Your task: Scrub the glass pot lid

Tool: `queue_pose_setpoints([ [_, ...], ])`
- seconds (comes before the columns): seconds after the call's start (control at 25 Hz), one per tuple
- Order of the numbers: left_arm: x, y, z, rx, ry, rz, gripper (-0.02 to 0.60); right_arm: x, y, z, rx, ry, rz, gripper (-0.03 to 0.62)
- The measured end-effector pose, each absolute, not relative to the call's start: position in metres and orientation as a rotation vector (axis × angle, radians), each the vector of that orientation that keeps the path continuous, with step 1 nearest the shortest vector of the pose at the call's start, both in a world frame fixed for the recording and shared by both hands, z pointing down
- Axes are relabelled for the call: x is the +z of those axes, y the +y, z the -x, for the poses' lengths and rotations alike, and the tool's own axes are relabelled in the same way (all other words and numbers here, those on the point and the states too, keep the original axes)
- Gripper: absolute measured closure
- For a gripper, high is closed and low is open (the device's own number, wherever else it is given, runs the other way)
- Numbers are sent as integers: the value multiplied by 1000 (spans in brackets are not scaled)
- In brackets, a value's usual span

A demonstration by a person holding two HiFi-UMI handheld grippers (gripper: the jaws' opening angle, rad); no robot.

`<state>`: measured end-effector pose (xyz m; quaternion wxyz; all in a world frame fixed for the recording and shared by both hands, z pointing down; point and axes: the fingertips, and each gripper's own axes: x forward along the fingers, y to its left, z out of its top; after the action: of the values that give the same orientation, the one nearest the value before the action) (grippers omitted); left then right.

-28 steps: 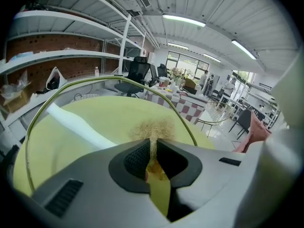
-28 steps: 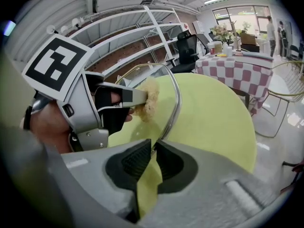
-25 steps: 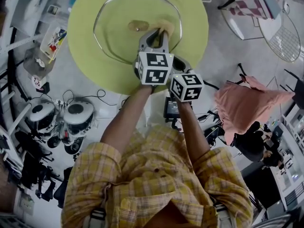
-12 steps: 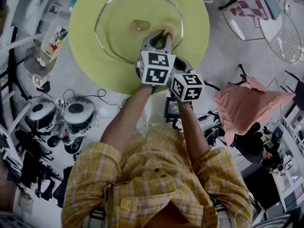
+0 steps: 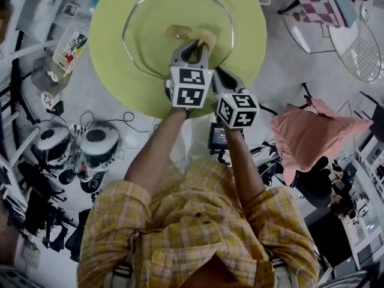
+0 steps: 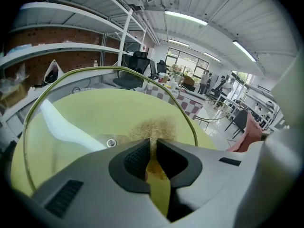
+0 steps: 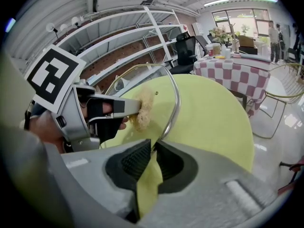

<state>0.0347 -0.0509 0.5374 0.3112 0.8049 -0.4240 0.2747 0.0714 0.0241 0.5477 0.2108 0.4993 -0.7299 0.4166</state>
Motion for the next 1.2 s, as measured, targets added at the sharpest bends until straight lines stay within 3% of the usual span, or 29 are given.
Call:
queue_pose_setpoints([
  [1.2, 543, -45, 33, 771, -1214, -2093, 532, 544, 24, -73, 1200, -2016, -1424, 503],
])
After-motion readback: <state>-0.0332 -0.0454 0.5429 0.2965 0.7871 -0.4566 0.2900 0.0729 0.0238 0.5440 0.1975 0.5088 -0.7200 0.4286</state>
